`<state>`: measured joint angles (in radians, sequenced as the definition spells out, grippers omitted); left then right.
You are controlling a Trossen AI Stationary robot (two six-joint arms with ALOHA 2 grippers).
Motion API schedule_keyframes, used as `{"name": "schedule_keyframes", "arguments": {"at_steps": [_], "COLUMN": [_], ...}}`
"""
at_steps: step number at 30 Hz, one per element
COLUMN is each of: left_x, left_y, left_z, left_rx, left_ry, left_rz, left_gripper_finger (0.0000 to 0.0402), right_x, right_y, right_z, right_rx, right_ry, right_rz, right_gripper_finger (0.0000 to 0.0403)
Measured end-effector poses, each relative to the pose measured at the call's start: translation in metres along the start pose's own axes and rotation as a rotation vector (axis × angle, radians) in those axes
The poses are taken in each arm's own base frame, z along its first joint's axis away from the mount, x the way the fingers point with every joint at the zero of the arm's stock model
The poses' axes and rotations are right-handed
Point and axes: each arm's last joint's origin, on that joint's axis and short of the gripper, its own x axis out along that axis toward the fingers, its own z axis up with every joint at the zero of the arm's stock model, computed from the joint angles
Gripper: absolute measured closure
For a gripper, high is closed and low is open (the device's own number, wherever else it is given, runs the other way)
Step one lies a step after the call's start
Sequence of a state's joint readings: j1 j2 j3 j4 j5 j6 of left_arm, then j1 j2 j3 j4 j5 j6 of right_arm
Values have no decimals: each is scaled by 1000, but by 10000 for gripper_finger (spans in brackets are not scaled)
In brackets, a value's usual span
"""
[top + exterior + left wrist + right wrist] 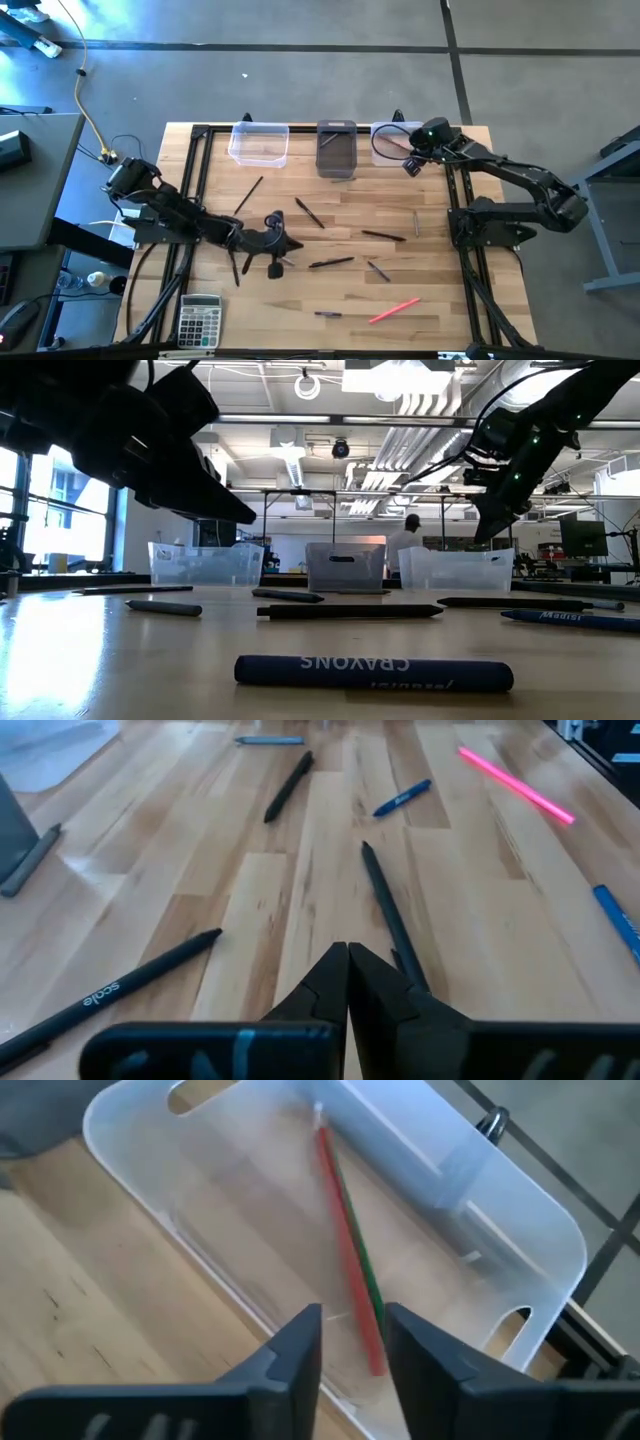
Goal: Sort crayons/erasers/pens/pencils in bins
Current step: Put the black pen into the left transparent bin
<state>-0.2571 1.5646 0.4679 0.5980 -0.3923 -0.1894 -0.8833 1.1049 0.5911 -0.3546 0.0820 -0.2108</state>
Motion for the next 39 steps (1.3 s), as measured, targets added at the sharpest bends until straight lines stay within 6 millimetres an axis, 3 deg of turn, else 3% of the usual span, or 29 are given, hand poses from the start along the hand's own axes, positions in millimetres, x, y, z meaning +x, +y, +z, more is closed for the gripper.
{"name": "schedule_keyframes", "arguments": {"at_steps": [5, 10, 14, 20, 23, 32, 39], "left_x": [2, 3, 3, 4, 5, 5, 7], "left_y": [3, 7, 8, 11, 13, 14, 13], "left_z": [0, 1, 1, -1, -1, -1, 2], "left_rx": [-5, -6, -2, -12, -20, -7, -27], "left_ry": [7, 10, 11, 41, 46, 45, 73], "left_rz": [-8, -10, -6, -4, -12, -9, -2], "left_gripper_finger": [401, 401, 401, 401, 401, 401, 401], "right_x": [-3, -16, -28, -46, -51, -54, -65], "right_y": [-1, -1, 9, 35, 50, 96, 119], "right_z": [4, 17, 29, 38, 35, 7, -16], "right_rx": [6, 49, 2, -95, -144, -216, -225], "right_ry": [2, 30, -2, -197, -295, -685, -1025], "right_rz": [4, 90, 145, 286, 368, 517, 643], "right_gripper_finger": [252, 251, 282, 362, 396, 401, 402]}}
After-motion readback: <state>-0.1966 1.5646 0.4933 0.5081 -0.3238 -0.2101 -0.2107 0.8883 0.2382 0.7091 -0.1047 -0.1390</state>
